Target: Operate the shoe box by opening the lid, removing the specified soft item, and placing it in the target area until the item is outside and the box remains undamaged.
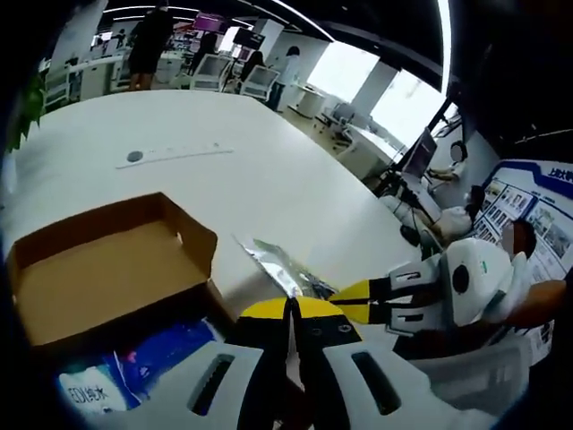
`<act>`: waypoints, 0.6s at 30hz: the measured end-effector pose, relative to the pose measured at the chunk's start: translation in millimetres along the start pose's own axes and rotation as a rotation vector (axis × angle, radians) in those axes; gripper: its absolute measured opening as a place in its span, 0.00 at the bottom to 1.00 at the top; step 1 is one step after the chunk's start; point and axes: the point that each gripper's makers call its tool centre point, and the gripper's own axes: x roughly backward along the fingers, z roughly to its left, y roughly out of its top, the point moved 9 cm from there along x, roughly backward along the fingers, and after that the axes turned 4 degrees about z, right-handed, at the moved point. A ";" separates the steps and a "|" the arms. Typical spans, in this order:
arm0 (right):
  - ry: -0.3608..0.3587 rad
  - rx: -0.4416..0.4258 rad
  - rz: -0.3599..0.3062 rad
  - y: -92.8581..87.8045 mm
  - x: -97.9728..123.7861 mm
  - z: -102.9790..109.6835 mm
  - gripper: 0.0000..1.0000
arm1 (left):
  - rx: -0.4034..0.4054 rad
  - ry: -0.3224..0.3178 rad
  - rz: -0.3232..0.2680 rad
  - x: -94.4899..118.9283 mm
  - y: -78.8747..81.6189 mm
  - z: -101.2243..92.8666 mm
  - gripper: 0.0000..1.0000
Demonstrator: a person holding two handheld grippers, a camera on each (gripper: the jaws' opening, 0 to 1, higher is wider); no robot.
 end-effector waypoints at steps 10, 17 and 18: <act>-0.024 -0.023 0.004 -13.1 -17.8 -8.8 0.00 | -0.010 0.031 0.040 -17.5 -2.2 4.8 0.00; -0.051 -0.052 -0.043 -13.8 -19.9 -9.3 0.00 | 0.020 0.042 0.040 -20.3 -2.6 9.0 0.00; -0.052 -0.048 -0.053 -12.5 -19.6 -8.6 0.00 | 0.022 0.039 0.041 -20.8 -2.6 9.3 0.00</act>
